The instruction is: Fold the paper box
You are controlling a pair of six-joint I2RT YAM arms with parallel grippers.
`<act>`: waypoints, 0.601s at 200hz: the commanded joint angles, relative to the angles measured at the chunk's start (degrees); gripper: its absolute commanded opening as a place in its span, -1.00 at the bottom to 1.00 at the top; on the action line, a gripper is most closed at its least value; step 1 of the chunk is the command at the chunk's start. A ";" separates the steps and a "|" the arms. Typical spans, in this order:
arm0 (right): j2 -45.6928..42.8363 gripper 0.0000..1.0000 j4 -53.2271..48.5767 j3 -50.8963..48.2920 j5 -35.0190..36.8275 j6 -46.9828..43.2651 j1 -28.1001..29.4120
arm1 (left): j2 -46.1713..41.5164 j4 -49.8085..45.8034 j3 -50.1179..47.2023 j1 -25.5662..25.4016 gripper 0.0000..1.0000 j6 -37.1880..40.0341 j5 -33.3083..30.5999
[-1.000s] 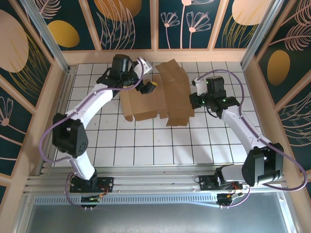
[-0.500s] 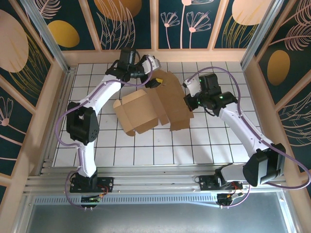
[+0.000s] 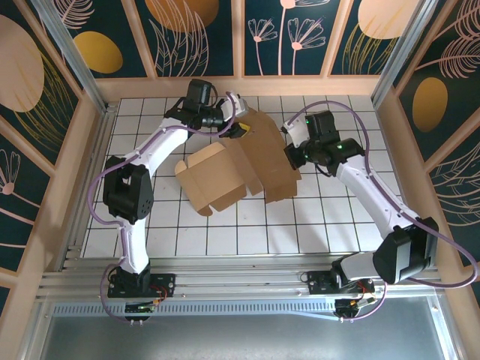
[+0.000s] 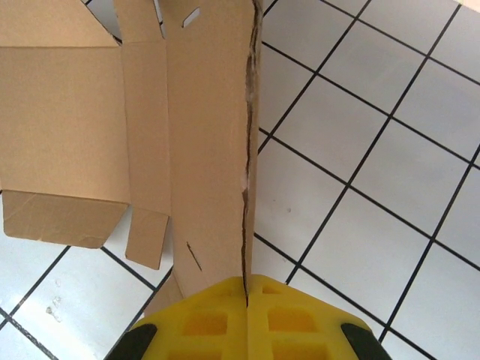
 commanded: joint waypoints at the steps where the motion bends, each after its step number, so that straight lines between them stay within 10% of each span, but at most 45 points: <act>1: 0.64 -1.00 0.62 2.78 2.60 -0.22 0.53 | -0.32 1.30 0.44 0.08 -0.13 -2.57 1.37; 24: 0.65 -0.83 2.64 3.67 4.81 1.35 0.55 | -0.73 5.05 -0.20 0.04 -0.53 -6.60 -1.16; 55: -1.32 -0.04 7.75 4.29 9.18 8.94 0.48 | -4.15 17.63 -6.87 0.09 -0.95 -13.69 -6.07; 120: -15.47 0.56 20.52 -7.76 -5.82 36.99 -14.49 | -9.08 57.50 -26.86 0.05 -1.00 -37.23 -14.96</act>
